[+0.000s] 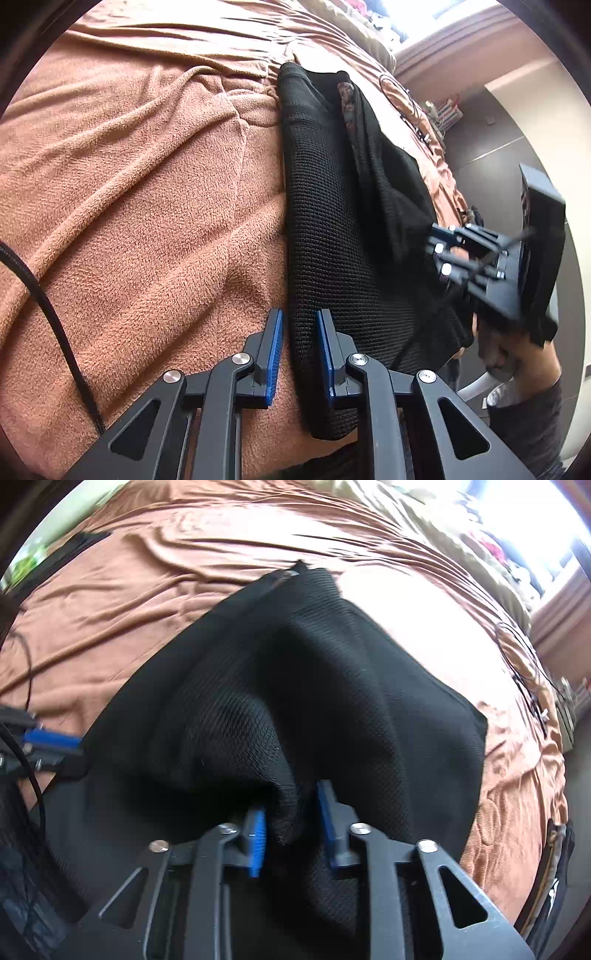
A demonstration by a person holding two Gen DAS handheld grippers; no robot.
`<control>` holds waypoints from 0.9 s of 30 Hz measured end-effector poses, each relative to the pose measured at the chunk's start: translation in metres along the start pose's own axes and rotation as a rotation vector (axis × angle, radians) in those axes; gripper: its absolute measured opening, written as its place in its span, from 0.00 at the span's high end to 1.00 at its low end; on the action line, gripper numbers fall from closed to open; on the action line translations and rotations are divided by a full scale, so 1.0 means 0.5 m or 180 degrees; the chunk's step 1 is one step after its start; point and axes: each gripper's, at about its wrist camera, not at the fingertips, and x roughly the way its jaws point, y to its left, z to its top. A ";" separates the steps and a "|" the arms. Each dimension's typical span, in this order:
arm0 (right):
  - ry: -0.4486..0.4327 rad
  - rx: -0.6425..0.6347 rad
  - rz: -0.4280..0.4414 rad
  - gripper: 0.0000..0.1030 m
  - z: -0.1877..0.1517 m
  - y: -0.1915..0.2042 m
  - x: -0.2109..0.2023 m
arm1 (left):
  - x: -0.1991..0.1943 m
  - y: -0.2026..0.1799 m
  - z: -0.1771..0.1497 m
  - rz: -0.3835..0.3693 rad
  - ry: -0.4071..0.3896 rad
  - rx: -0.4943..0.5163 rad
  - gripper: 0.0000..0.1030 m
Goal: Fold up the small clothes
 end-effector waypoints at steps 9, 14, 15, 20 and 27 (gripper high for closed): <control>-0.0098 0.0570 0.0013 0.90 0.026 -0.107 0.022 | 0.008 -0.010 -0.001 0.0047 0.0015 0.0021 0.81; -0.0148 0.0974 -0.0049 0.90 0.016 -0.191 0.030 | 0.012 -0.011 0.001 0.0064 0.0030 0.0014 0.81; -0.0143 0.1112 -0.0093 0.90 0.011 -0.219 0.036 | 0.012 -0.012 0.003 0.0067 0.0035 0.0013 0.81; -0.0032 0.1750 -0.0290 0.89 -0.027 -0.335 0.062 | 0.014 -0.014 0.009 0.0086 0.0046 0.0011 0.81; -0.0163 0.2153 0.0219 0.65 -0.106 -0.387 0.039 | 0.011 -0.022 0.020 0.0064 0.0040 0.0005 0.81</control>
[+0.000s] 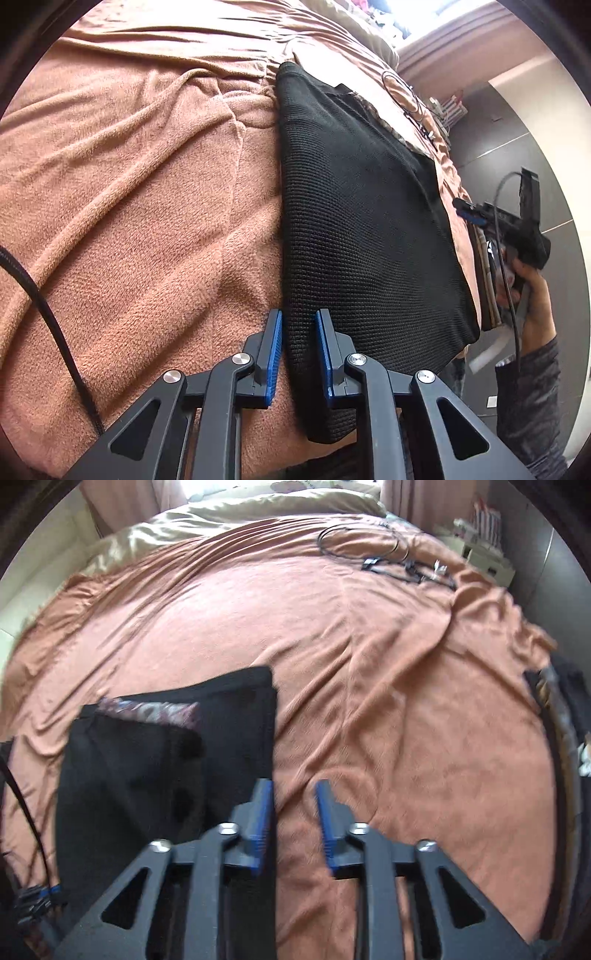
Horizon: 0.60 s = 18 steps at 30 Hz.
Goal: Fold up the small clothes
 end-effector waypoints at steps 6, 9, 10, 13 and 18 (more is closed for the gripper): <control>0.0094 0.0059 0.0435 0.53 -0.051 -0.040 -0.014 | 0.002 -0.005 0.010 -0.0014 0.0036 -0.0035 0.78; 0.0252 0.0120 0.0659 0.53 -0.080 -0.067 -0.015 | 0.005 -0.007 0.011 -0.0016 0.0046 -0.0070 0.76; 0.0284 0.0131 0.0714 0.53 -0.091 -0.071 -0.015 | 0.006 -0.007 0.010 -0.0025 0.0051 -0.0079 0.74; 0.0379 0.0134 0.0863 0.48 -0.128 -0.077 -0.018 | 0.007 -0.007 0.005 -0.0037 0.0073 -0.0095 0.72; 0.0462 0.0234 0.0868 0.47 -0.192 -0.095 -0.027 | 0.005 -0.008 -0.013 -0.0063 0.0116 -0.0102 0.72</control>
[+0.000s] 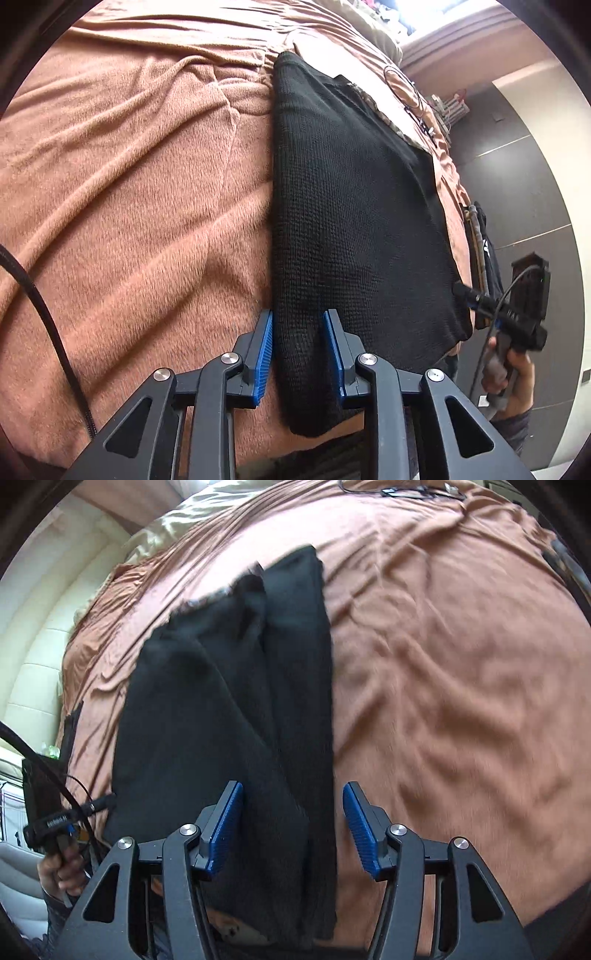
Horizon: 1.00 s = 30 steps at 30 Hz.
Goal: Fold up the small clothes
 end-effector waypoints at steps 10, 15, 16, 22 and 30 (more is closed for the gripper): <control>-0.0119 0.0097 0.0063 0.63 -0.080 -0.029 -0.046 | -0.012 0.012 -0.045 -0.0133 0.0011 -0.0120 0.73; -0.0206 0.0166 0.0183 0.78 -0.106 -0.036 -0.052 | -0.007 0.003 -0.053 -0.0093 0.0000 -0.0104 0.75; -0.0239 0.0184 0.0211 0.81 -0.113 -0.038 -0.055 | -0.007 0.001 -0.051 -0.0084 0.0014 -0.0084 0.84; -0.0358 0.0287 0.0360 0.88 -0.146 -0.029 -0.066 | -0.047 -0.006 -0.046 -0.0101 -0.0065 0.0021 0.91; -0.0282 0.0211 0.0662 0.89 -0.206 0.000 -0.058 | -0.114 -0.001 -0.042 -0.0026 -0.0111 0.0197 0.92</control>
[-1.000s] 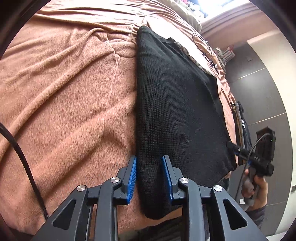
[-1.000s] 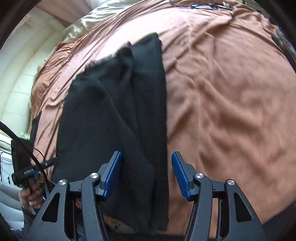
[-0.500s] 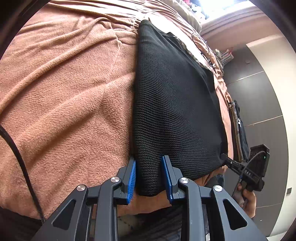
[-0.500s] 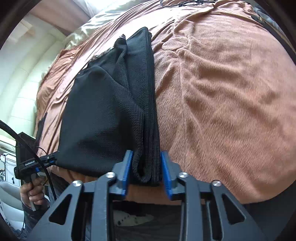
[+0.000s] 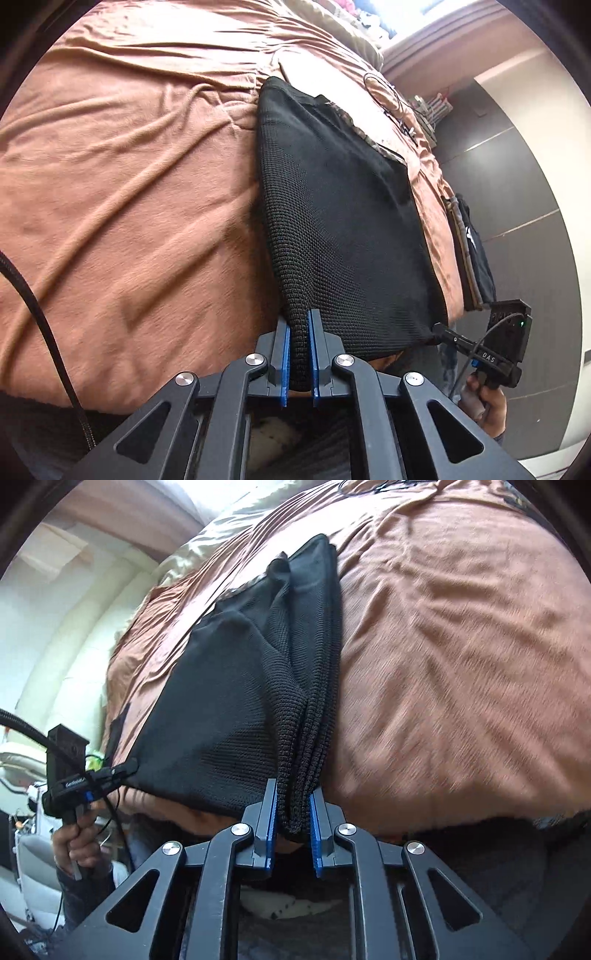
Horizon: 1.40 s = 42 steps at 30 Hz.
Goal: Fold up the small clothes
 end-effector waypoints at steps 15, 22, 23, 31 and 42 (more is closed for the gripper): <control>0.0156 -0.0379 -0.0115 0.68 -0.024 0.034 0.020 | -0.017 -0.010 -0.025 0.0138 0.0104 0.0322 0.82; -0.0152 -0.0245 -0.0038 0.35 0.070 0.011 0.009 | 0.016 0.007 0.035 0.0143 0.0000 0.0138 0.55; -0.0170 -0.0220 -0.0022 0.35 0.084 0.007 0.015 | 0.022 0.008 0.044 0.0157 -0.0006 0.0124 0.55; -0.0093 -0.0110 0.0089 0.35 0.197 -0.011 0.124 | 0.071 0.051 0.121 0.0148 -0.0010 -0.0089 0.55; -0.0024 0.0058 0.0331 0.36 0.319 -0.038 0.248 | 0.120 0.080 0.232 0.0036 0.0019 -0.0208 0.63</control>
